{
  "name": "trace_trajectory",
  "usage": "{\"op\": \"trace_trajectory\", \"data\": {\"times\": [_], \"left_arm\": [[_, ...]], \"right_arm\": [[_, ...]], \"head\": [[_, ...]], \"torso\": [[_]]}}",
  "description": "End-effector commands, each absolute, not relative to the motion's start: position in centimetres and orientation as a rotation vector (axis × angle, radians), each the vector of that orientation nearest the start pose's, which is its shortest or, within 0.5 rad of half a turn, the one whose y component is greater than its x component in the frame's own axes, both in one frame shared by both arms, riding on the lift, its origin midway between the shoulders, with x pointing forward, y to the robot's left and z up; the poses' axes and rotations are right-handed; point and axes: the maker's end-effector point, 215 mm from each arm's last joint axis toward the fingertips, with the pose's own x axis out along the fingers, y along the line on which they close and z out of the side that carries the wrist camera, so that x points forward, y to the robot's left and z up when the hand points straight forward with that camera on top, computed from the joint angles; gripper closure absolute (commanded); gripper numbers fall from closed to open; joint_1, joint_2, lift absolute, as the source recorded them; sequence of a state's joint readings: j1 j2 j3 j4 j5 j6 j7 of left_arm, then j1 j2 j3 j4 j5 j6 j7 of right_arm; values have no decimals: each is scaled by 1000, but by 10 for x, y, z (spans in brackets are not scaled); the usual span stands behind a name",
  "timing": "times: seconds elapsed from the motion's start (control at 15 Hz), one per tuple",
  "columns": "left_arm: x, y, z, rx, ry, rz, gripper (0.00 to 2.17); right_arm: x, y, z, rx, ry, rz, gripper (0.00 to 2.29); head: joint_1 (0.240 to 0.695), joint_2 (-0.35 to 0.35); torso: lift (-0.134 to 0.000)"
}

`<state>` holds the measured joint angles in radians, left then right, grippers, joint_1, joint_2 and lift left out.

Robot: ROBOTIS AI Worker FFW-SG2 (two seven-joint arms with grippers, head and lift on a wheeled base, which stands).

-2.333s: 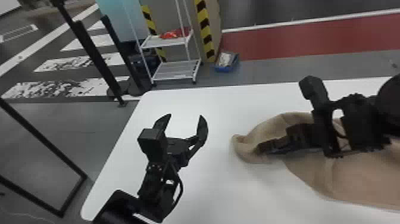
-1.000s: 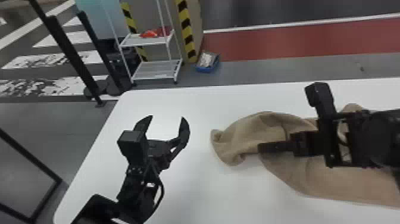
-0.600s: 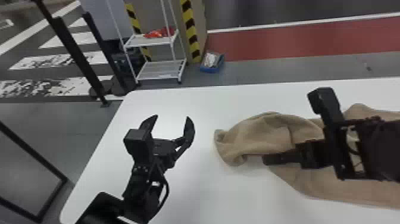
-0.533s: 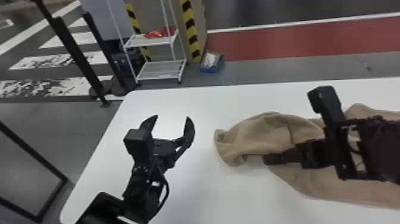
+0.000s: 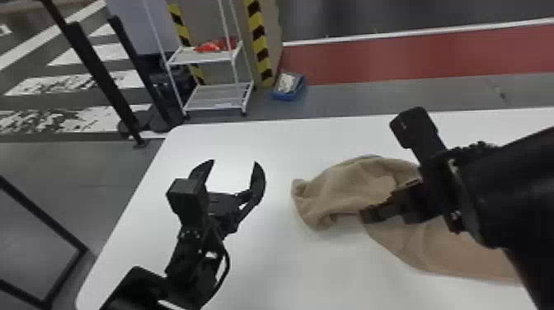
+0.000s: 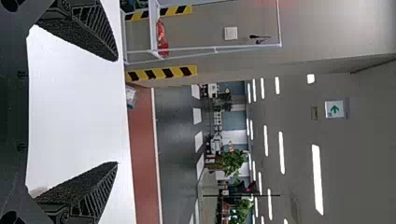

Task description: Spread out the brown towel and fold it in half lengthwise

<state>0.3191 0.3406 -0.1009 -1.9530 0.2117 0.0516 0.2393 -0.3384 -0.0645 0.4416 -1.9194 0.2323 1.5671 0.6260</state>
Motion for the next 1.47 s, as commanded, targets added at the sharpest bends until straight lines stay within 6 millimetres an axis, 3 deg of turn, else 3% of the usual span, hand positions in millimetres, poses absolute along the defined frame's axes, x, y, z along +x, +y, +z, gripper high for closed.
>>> {"op": "trace_trajectory", "data": {"times": [0.0,0.27,0.6,0.87,1.0,1.2,1.27,1.4], "left_arm": [[500,273,-323,85,15,33,83],[500,275,-322,86,14,37,83],[500,275,-323,86,16,36,83],[500,273,-322,86,13,33,83],[500,274,-321,87,13,34,83],[499,273,-322,85,15,33,83],[500,273,-322,85,13,34,83],[499,274,-322,85,14,36,83]], "right_arm": [[482,-31,-396,-218,959,656,451],[477,-26,-400,-248,963,663,475],[470,-30,-428,-303,1029,639,593],[472,-30,-436,-333,1049,621,596],[473,-31,-438,-336,1057,616,832],[475,-29,-438,-335,1066,621,859],[476,-29,-439,-336,1067,619,1025],[476,-29,-439,-332,1070,623,1035]], "head": [[695,253],[695,271],[695,277],[695,274],[695,273],[695,271],[695,272],[695,272]], "torso": [[-125],[-125],[-125],[-125],[-125],[-125],[-125],[-125]]}}
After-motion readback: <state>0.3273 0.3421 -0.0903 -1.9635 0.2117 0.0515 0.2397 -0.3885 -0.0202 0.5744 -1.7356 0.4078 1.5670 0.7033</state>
